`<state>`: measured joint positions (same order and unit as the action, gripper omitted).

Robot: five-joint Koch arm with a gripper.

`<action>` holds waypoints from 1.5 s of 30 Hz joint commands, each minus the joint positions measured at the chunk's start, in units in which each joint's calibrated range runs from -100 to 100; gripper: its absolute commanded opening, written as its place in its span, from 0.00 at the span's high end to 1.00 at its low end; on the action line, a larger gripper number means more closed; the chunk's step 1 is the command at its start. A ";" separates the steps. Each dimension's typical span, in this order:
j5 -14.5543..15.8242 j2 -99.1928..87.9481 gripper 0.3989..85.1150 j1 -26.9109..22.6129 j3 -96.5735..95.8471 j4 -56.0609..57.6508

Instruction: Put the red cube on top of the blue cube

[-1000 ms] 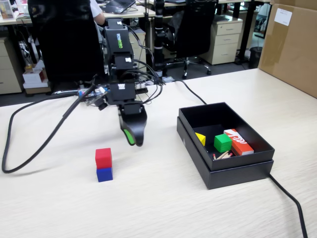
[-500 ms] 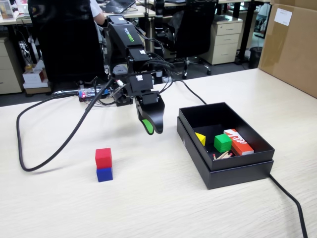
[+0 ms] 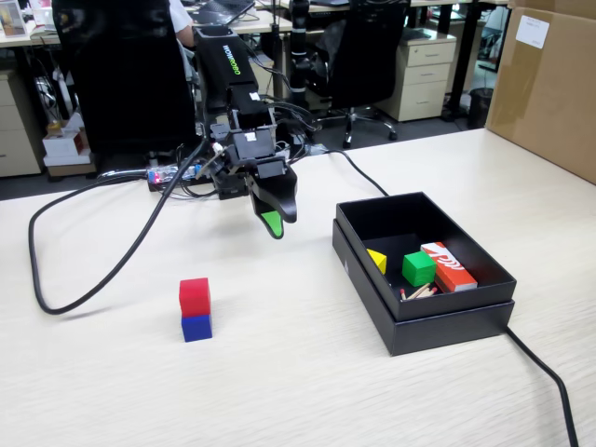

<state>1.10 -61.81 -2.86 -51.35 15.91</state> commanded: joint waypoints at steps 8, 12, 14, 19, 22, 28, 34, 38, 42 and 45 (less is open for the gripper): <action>-0.49 -22.81 0.44 1.32 -22.00 -19.24; -0.44 -28.09 0.44 1.81 -29.80 -23.73; -0.54 -31.07 0.44 2.30 -36.14 -27.88; -1.32 -34.17 0.43 2.98 -44.03 -30.12; -1.47 -34.75 0.43 3.13 -45.75 -29.43; -1.42 -35.55 0.43 3.08 -46.48 -24.85; -1.22 -35.55 0.44 3.03 -46.48 -22.35; -1.22 -35.55 0.43 2.98 -46.48 -22.18; -1.17 -35.55 0.43 2.98 -46.48 -22.18; -1.22 -35.55 0.43 2.98 -46.48 -22.18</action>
<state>-0.12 -97.41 0.12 -97.63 -8.40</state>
